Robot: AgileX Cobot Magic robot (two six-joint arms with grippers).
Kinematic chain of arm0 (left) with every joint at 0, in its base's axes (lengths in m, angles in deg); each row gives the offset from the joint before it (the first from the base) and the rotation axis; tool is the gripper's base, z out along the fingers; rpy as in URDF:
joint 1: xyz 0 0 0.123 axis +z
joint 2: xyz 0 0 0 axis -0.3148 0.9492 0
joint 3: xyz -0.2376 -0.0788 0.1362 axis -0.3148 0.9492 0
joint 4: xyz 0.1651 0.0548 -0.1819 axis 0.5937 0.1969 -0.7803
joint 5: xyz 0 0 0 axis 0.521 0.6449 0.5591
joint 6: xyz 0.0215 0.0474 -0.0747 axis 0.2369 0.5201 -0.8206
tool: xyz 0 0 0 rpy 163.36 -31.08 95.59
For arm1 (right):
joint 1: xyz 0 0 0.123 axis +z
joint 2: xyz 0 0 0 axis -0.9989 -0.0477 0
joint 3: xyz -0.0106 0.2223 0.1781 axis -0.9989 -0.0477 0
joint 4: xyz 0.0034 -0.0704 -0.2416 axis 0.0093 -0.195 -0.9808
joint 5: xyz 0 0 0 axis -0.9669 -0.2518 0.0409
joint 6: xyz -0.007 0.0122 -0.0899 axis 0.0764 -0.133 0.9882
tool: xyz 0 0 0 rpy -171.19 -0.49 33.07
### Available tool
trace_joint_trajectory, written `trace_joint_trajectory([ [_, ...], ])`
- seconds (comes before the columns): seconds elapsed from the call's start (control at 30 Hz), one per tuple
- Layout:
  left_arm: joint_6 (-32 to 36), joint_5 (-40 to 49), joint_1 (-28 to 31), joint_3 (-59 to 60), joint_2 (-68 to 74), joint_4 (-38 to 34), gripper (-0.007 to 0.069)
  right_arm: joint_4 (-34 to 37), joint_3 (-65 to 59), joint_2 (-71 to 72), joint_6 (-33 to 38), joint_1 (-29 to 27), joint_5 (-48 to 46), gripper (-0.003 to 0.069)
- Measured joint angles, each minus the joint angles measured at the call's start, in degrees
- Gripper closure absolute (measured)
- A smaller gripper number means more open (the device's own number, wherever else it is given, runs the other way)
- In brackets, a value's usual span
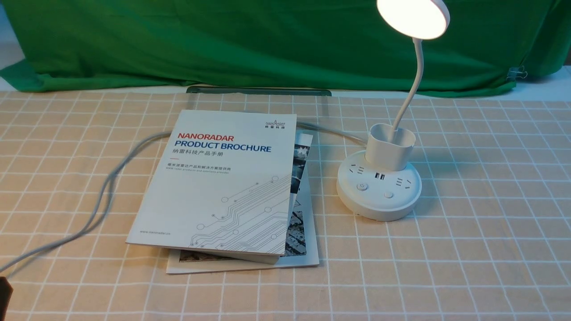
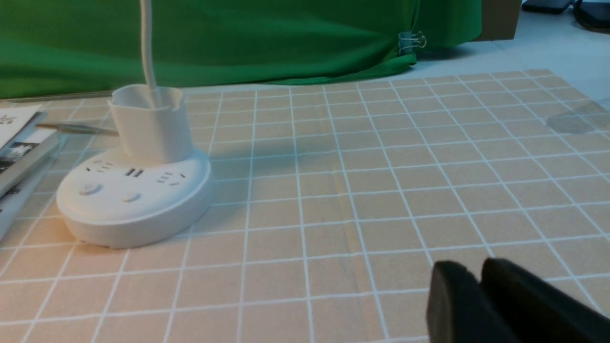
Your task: Turn on the table lamp on the light coffee tablecloth with your hand.
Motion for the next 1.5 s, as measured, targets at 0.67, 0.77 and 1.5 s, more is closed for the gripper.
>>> trace_joint_trajectory([
  [0.67, 0.00, 0.00, 0.00, 0.00, 0.00, 0.00, 0.0603, 0.16, 0.00, 0.00, 0.00, 0.00, 0.00, 0.0456],
  [0.77, 0.00, 0.00, 0.00, 0.00, 0.00, 0.00, 0.0603, 0.16, 0.00, 0.00, 0.00, 0.00, 0.00, 0.0448],
  [1.5, 0.00, 0.00, 0.00, 0.00, 0.00, 0.00, 0.0603, 0.33, 0.00, 0.00, 0.00, 0.00, -0.04, 0.0421],
])
